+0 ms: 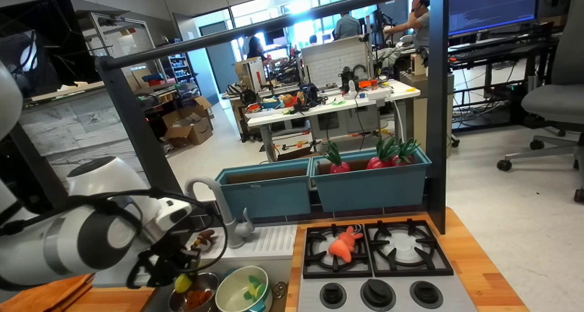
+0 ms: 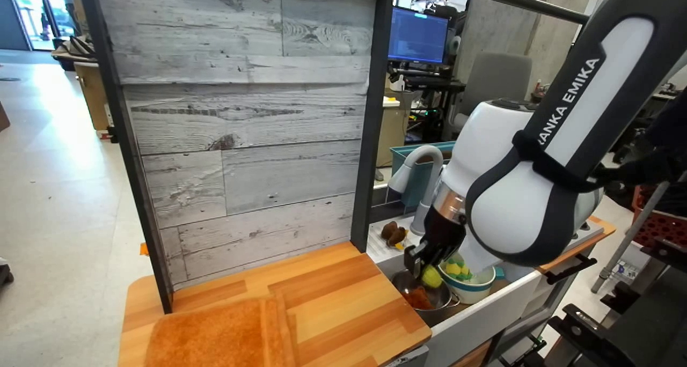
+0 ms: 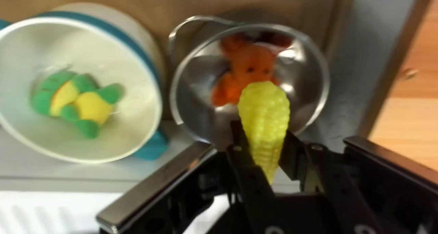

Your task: Put the plush toys in the the pots in the sing and use the towel to wipe the surface

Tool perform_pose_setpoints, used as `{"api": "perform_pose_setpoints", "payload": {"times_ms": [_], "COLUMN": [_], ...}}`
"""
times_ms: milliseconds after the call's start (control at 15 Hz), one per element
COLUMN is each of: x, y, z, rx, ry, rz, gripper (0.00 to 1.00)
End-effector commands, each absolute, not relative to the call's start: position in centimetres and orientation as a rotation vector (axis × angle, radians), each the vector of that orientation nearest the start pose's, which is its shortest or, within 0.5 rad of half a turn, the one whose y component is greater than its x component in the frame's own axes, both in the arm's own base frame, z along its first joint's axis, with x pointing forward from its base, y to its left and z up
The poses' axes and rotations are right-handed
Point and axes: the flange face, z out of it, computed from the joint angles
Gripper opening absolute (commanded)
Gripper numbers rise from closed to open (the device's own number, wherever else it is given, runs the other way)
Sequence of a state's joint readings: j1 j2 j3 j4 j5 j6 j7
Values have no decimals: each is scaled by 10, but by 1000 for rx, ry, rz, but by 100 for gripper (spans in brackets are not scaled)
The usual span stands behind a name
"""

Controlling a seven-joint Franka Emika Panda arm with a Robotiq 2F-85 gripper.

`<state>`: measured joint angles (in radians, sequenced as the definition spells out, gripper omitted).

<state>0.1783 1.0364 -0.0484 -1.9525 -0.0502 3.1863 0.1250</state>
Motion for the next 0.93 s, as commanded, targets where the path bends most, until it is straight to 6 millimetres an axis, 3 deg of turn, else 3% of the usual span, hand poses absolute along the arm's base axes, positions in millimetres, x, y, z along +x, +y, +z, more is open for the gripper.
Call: {"api": "perform_pose_setpoints", "payload": {"times_ms": [0, 133, 467, 533, 667, 867], "x": [533, 534, 554, 557, 559, 562], "y": [117, 121, 88, 83, 78, 74], "z": [-41, -46, -45, -46, -46, -38], "rx": [-3106, -3137, -3233, -3239, -3247, -3259], "ry": [-244, -249, -192, -186, -177, -167], "rz": [-245, -264, -321, -315, -299, -232], "gripper": [6, 6, 6, 49, 55, 78]}}
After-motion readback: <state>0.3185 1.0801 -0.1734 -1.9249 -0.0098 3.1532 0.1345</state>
